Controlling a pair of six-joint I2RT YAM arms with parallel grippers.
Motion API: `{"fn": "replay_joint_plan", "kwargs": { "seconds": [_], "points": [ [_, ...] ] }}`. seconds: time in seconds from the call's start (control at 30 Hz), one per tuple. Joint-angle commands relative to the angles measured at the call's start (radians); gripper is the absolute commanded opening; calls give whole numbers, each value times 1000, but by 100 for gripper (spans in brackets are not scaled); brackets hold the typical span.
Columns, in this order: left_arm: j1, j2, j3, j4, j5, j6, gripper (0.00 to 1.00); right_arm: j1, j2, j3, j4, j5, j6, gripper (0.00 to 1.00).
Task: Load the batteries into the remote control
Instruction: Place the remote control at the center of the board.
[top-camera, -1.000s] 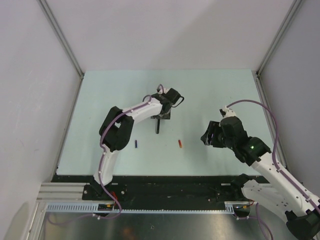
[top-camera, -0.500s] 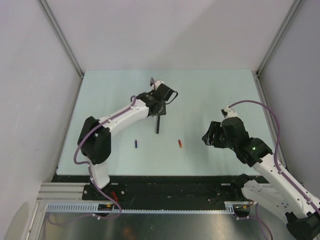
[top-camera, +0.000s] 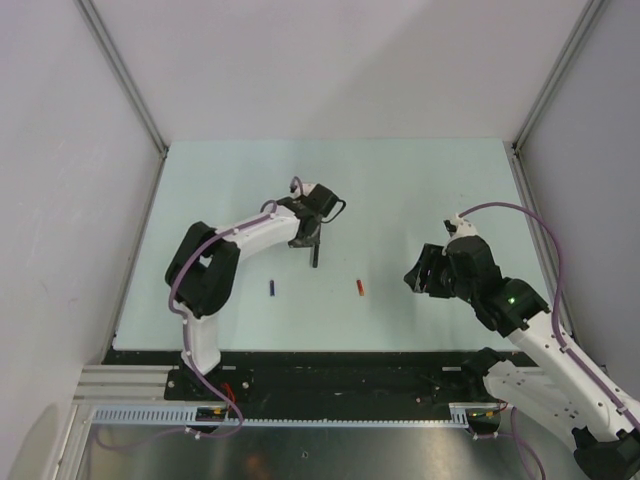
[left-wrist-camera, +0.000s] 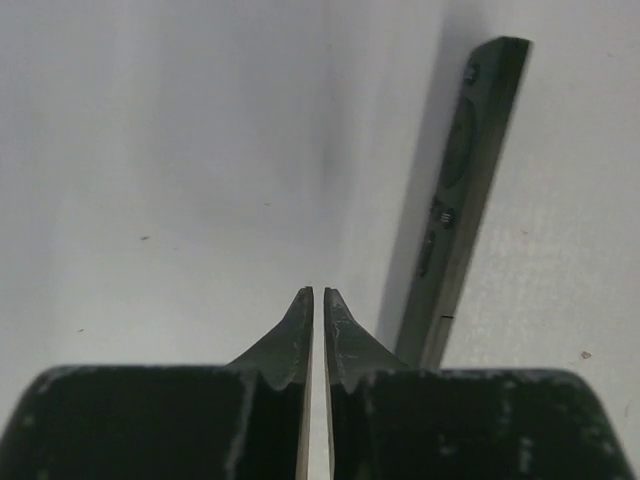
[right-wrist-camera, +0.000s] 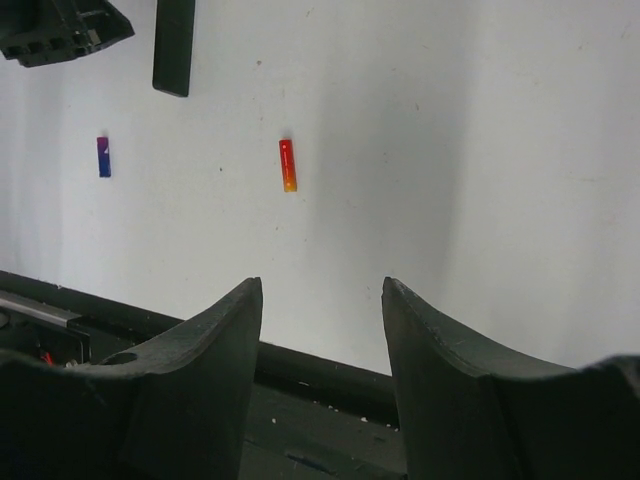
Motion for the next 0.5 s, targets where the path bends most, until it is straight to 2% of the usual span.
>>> {"fn": "replay_joint_plan", "kwargs": {
  "seconds": [0.0,0.47],
  "points": [
    [-42,41,84,36,32,-6,9,0,-12,20,-14,0,17,56],
    [-70,62,120,44,32,-12,13,1,-4,-3,-5,-7,24,56]
  ]
}}
